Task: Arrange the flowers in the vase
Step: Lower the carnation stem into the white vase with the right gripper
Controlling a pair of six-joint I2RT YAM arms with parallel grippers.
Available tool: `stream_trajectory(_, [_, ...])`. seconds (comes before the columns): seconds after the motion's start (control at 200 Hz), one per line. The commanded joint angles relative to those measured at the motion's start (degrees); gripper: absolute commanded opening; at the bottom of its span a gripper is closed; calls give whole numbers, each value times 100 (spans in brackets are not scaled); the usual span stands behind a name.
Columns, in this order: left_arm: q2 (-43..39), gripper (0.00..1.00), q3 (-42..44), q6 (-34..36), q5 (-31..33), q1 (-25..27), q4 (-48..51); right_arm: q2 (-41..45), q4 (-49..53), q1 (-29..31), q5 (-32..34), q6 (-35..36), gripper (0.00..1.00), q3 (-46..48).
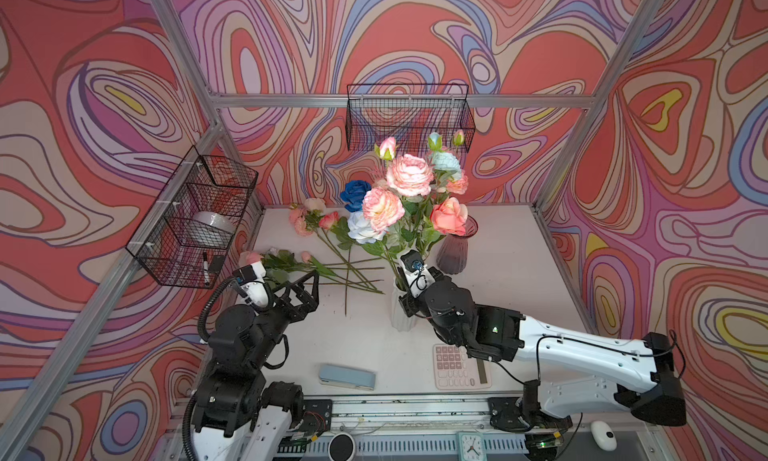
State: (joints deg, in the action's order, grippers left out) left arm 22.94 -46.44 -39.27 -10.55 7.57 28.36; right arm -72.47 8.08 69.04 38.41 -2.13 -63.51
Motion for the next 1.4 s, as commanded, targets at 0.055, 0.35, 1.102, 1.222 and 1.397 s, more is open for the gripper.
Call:
stream_trajectory(0.055, [35,100,56,-64,-122,27,-182,-1,31,-17,13,-442,0,330])
stream_trajectory(0.35, [117,100,108,-89,-229,25,-232,-87,46,-20,4,-789,0,675])
stream_trajectory(1.102, [368,100,117,-178,-442,27,-453,559,610,-20,-963,-1479,49,421])
stream_trajectory(1.222, [430,100,125,-187,-456,30,-502,739,801,-14,-1201,-1602,53,383])
stream_trajectory(1.397, [492,100,151,-221,-431,24,-534,1047,1093,-13,-1639,-1740,60,371])
